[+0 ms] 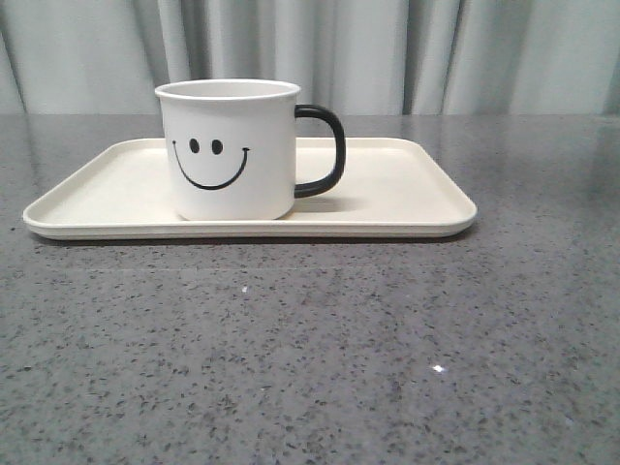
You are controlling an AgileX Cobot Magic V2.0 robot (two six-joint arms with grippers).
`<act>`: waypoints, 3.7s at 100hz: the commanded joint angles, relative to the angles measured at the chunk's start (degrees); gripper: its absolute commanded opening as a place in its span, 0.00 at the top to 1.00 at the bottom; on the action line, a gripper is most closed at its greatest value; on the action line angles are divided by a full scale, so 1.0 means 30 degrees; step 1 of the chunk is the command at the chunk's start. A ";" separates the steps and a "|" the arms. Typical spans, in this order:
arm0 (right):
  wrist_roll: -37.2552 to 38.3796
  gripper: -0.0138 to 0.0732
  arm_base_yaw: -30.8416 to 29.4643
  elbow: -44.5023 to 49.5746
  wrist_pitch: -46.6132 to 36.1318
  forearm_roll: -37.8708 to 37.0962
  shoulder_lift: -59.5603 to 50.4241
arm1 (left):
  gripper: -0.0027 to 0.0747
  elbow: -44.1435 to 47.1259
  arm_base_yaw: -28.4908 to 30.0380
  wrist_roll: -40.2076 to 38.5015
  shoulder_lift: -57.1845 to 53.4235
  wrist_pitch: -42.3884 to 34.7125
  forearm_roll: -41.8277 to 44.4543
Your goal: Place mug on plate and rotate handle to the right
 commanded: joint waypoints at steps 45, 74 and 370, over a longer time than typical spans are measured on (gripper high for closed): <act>0.1240 0.75 -0.5388 0.8937 -0.6278 0.0517 -0.8119 | 0.99 -0.0438 0.0071 -0.0196 0.0074 -0.2251 0.0115; 0.2541 0.99 -0.5963 1.7898 -1.1081 0.0281 -1.4088 | 0.99 -0.0438 0.0071 -0.0196 0.0074 -0.2251 0.0115; 0.3064 0.97 -0.5963 2.3599 -0.7654 -0.0240 -1.7823 | 0.99 2.0843 0.2719 -0.0196 -1.4652 -2.3556 -0.3362</act>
